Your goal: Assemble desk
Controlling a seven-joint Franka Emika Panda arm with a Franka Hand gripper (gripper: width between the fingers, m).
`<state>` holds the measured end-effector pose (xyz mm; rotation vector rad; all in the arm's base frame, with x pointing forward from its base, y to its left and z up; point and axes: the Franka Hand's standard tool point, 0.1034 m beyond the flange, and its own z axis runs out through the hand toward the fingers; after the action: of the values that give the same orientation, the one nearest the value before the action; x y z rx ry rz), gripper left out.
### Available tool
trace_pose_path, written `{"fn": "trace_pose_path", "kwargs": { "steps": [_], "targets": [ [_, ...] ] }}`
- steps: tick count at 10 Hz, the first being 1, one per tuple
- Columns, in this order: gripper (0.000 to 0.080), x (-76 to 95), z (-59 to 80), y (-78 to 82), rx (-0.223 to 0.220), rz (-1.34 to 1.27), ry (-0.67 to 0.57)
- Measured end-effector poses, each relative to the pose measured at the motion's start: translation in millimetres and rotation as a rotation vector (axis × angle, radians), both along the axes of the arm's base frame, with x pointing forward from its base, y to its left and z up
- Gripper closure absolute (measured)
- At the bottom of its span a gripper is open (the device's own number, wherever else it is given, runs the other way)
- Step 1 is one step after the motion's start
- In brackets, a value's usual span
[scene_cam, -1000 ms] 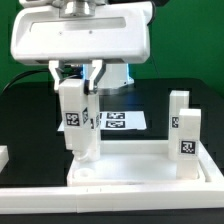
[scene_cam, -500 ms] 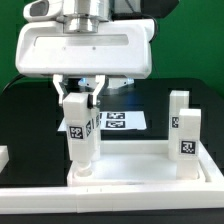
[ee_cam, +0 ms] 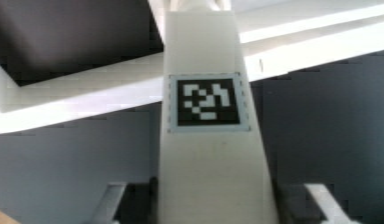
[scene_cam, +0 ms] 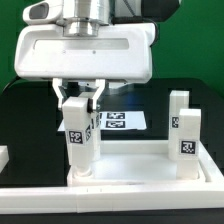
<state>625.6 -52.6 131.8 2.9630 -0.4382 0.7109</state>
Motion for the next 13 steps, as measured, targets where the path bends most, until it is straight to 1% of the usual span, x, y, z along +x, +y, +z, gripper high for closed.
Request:
{"fn": "trace_pose_path", "kwargs": {
  "steps": [4,7,11,12,13],
  "targets": [
    [0.0511,-2.8,-9.8,-1.1,-0.014,0.001,-0.001],
    [0.0511,-4.8,-9.8,-0.5,-0.031,0.008,-0.036],
    [0.0511,-5.3,-9.7,-1.3,-0.031,0.006,-0.036],
    [0.0356,-5.4,-9.8,-1.3,-0.031,0.006,-0.036],
    [0.0356,-5.4,-9.9,-1.3,-0.031,0.006,-0.036]
  ]
}}
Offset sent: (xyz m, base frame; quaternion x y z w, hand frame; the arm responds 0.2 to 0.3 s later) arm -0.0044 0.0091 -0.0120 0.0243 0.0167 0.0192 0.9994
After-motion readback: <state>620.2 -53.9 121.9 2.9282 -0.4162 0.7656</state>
